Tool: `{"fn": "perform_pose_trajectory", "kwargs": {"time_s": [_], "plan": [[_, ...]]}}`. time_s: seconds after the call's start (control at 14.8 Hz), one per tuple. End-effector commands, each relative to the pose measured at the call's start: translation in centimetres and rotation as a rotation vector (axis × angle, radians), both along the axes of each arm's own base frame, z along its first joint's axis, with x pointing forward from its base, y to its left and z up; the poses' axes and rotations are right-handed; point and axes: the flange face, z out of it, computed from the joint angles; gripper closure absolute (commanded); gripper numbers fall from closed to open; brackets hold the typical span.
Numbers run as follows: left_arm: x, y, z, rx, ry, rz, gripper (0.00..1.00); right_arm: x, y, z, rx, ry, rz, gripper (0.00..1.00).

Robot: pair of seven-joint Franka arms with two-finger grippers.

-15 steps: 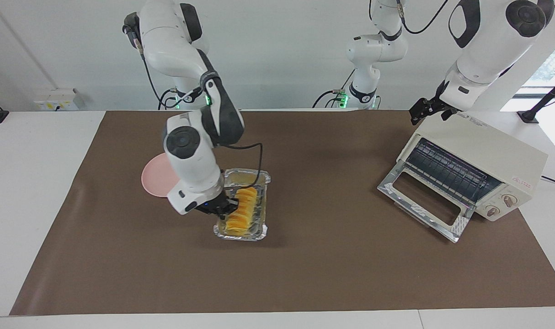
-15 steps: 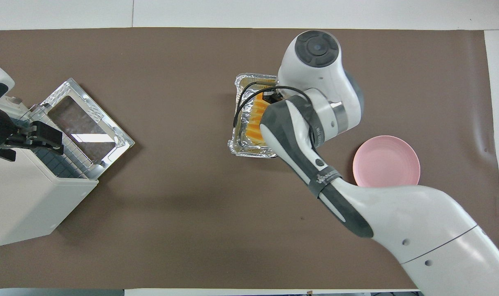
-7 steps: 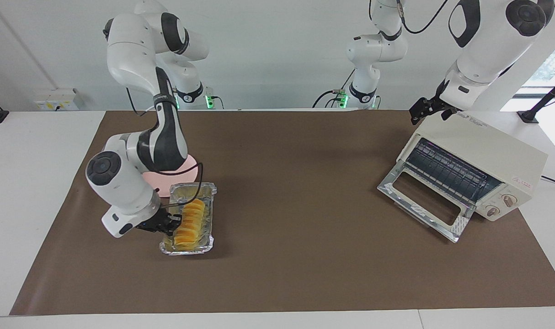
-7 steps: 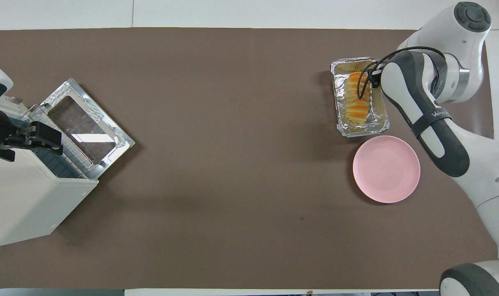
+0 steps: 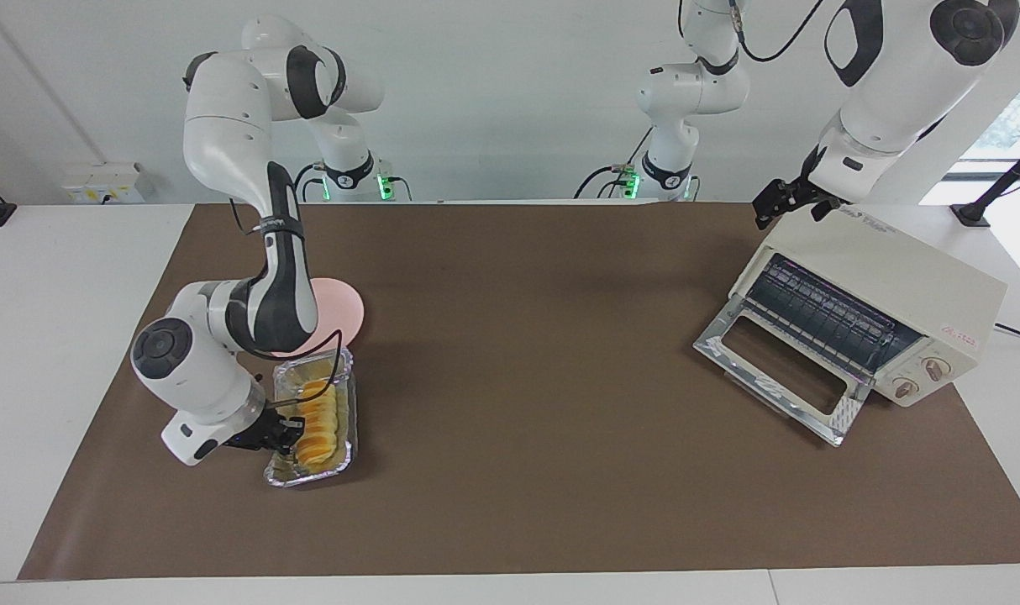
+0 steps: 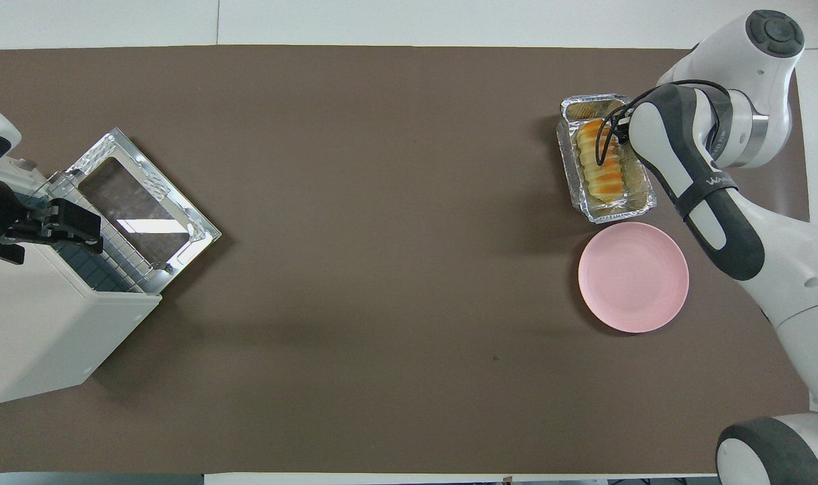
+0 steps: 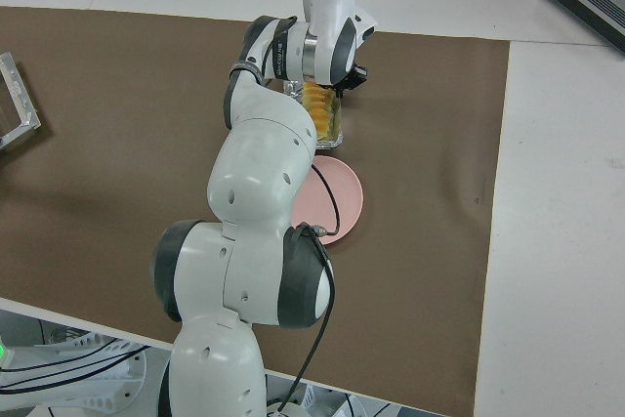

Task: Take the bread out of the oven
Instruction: 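Slide the foil tray with the right gripper beside the pink plate, then grasp the bread roll in the tray with the right gripper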

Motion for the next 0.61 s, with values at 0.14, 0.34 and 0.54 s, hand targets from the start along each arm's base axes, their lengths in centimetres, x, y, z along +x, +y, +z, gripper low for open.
{"fn": "perform_pose_trajectory", "kwargs": {"time_s": [0.14, 0.34, 0.54], "plan": [[-0.3, -0.1, 0.5, -0.019, -0.018, -0.007, 0.0, 0.6, 0.5, 1.3, 0.007, -0.018, 0.002, 0.0], [-0.2, -0.2, 0.6, -0.021, -0.024, -0.009, 0.0, -0.5, 0.9, 4.4, -0.007, 0.014, 0.013, 0.0], [-0.2, 0.0, 0.8, -0.021, -0.027, -0.006, 0.0, -1.5, 2.5, 7.3, -0.012, 0.048, 0.039, 0.0]]}}
